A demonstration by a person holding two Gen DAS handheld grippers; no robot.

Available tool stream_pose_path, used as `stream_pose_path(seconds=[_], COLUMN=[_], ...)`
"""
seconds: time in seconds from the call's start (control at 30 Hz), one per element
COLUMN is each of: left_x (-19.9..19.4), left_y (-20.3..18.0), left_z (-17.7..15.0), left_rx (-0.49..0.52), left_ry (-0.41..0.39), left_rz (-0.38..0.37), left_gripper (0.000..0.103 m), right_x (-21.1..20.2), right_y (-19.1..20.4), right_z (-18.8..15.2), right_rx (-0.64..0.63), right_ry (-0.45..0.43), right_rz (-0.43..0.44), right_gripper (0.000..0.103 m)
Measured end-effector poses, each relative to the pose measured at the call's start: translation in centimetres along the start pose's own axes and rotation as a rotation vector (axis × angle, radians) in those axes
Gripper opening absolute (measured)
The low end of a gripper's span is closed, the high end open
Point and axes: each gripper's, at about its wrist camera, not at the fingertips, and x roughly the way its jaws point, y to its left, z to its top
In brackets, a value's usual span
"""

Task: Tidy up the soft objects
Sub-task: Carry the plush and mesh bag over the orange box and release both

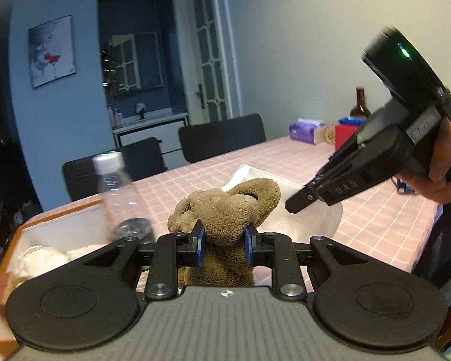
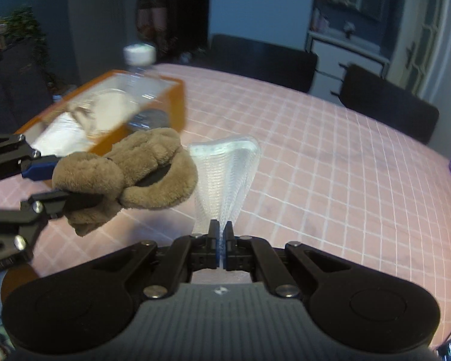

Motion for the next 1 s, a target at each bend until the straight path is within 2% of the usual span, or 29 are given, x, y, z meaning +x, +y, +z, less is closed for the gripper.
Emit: stream_pose_path(seconds=[0.1,0.27,0.43,0.53,0.63,0.83,1.0], left_x=[-3.4,-7.8,-8.5,-6.7,-4.4,-0.3,0.4], left_y=[2.0,5.3,8.4,10.7,13.2,18.5,20.8], left_z=[0.1,0.6,1.0,1.2,0.7,-0.1,-2.3], left_rx=[-0.036,-0.074,-0.104,-0.152,-0.220,-0.391,-0.475], left_ry=[-0.035,-0.079,-0.078,-0.044,0.004,0.087,0.159], left_rz=[0.046,0.167,0.287,0.286,0.265,0.181,0.148], left_gripper=[0.028,0.028,0.028,0.028,0.028,0.028,0.027], right_x=[-1.7,-2.5,-2.1,-0.9,1.6,8.5,12.5], right_y=[2.2,6.4,10.5,12.7,15.3,17.2,18.8], right_z=[0.3,2.0,4.7,6.3,8.0,11.8,14.1], right_rx=[-0.047,-0.119,-0.166,-0.184,-0.212,-0.146,-0.116], right_ry=[-0.045,-0.115,-0.194,-0.218,-0.207,-0.122,-0.049], right_rz=[0.033,0.114,0.191,0.216,0.187,0.160,0.179], right_gripper=[0.000,0.000,0.000,0.000,0.000,0.000,0.000])
